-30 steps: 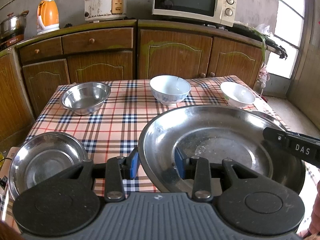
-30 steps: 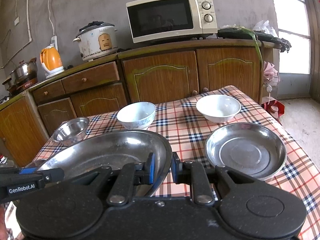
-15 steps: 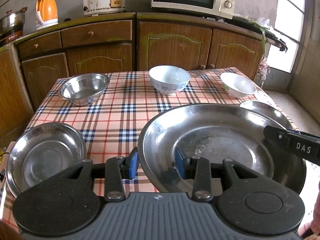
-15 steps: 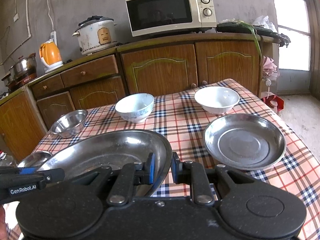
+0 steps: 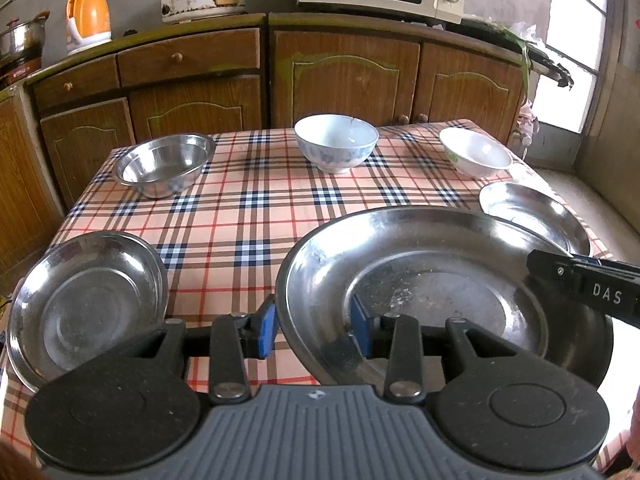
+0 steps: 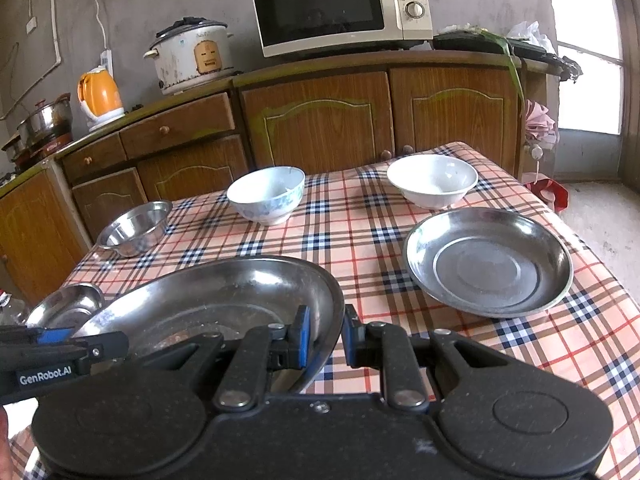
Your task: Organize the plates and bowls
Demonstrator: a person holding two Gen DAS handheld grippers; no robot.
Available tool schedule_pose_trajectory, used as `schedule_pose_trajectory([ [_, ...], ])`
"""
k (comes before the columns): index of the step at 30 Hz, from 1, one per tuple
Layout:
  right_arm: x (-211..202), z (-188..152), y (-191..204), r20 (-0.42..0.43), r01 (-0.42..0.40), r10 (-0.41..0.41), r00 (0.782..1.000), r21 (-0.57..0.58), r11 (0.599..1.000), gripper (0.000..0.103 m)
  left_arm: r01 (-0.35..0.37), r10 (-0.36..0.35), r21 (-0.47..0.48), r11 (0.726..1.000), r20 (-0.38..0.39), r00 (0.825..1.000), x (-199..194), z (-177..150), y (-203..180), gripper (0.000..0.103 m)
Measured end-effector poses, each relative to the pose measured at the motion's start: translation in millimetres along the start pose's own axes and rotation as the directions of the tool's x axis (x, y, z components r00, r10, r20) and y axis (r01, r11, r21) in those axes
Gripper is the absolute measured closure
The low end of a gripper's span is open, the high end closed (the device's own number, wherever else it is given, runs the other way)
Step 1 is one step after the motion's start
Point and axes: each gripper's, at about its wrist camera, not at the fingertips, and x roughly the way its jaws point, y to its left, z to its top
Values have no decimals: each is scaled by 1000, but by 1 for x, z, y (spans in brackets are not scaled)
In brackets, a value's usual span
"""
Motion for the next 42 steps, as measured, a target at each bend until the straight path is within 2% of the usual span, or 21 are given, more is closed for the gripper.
schedule_pose_trajectory([
  [26,29,-34,-5,-108,-9,8,994,-8,1000,80,-38,41,51,998,-65,997,25,-28,-1,66],
  [42,40,-44,-3,-160,-10,8,987,-9,1000,80,-45,47,26,999,-107,993,36,-35,3,61],
])
